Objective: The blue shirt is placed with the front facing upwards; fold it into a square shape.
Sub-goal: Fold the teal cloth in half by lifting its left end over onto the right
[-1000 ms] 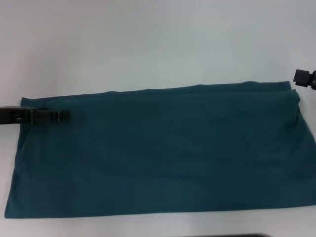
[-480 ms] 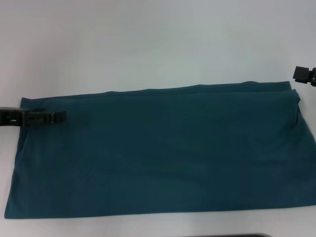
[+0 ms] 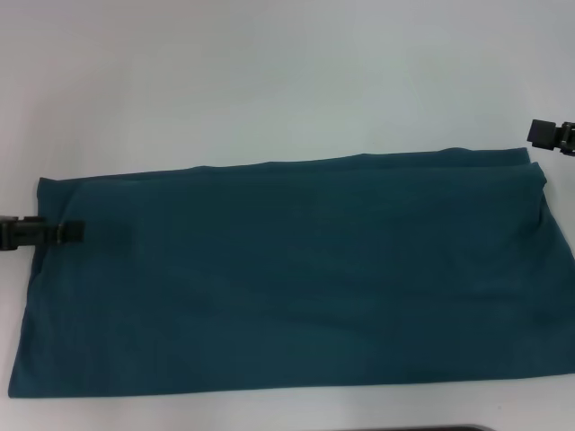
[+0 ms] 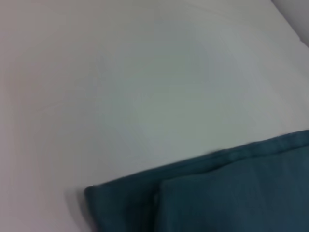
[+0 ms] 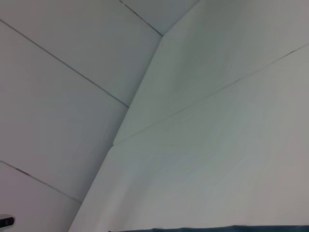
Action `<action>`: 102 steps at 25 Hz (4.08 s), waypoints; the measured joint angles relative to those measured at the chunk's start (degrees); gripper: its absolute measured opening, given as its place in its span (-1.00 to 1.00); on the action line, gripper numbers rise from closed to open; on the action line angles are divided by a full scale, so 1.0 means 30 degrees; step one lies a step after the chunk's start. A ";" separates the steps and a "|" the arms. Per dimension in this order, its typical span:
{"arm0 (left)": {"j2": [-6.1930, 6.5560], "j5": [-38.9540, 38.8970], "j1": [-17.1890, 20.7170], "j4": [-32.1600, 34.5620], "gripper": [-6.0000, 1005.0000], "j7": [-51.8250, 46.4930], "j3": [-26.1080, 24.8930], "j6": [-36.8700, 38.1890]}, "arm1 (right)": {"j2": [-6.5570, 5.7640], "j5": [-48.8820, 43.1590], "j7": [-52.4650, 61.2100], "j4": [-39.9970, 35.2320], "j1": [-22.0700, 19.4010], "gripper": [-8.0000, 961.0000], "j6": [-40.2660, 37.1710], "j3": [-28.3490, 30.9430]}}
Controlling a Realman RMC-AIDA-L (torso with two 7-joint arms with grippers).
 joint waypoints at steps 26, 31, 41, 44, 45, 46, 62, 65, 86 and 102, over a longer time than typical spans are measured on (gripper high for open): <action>0.0367 0.0362 -0.0362 0.0366 0.85 -0.0460 -0.0196 -0.1847 | 0.0226 0.0521 -0.0907 0.0469 0.0606 0.77 -0.0132 0.0111; 0.0376 0.0390 -0.0630 0.0843 0.85 -0.0541 0.0024 -0.2649 | 0.0184 0.0526 -0.0708 0.0469 0.0507 0.78 -0.0177 0.0175; 0.0351 0.1127 -0.1267 0.1649 0.85 -0.0933 0.0508 -0.4215 | 0.0064 0.0923 -0.0377 0.0435 0.0500 0.78 -0.0249 0.0179; 0.0382 0.1316 -0.1466 0.1903 0.85 -0.0964 0.0545 -0.4313 | 0.0021 0.0964 -0.0278 0.0452 0.0500 0.78 -0.0249 0.0179; 0.0404 0.1332 -0.1504 0.1963 0.85 -0.0966 0.0597 -0.4302 | 0.0021 0.0971 -0.0241 0.0439 0.0500 0.78 -0.0249 0.0179; 0.0425 0.1334 -0.1519 0.1981 0.85 -0.0967 0.0689 -0.4254 | 0.0019 0.0971 -0.0208 0.0423 0.0501 0.78 -0.0249 0.0178; 0.0676 0.1987 -0.1558 0.1892 0.85 -0.1220 0.1487 -0.2824 | -0.0012 0.1041 0.0079 0.0357 0.0501 0.78 -0.0045 0.0178; 0.0681 0.2181 -0.1525 0.1842 0.86 -0.1204 0.1486 -0.2420 | -0.0012 0.1053 0.0082 0.0338 0.0512 0.78 -0.0032 0.0178; 0.0960 0.2908 -0.1317 0.1781 0.75 -0.1216 0.1539 -0.0077 | -0.0045 0.1263 0.0089 0.0291 0.0496 0.78 0.0095 0.0177; 0.1164 0.3012 -0.1912 0.1664 0.74 -0.1372 0.1550 0.0833 | -0.0124 0.1257 0.0257 0.0292 0.0560 0.78 0.0110 0.0177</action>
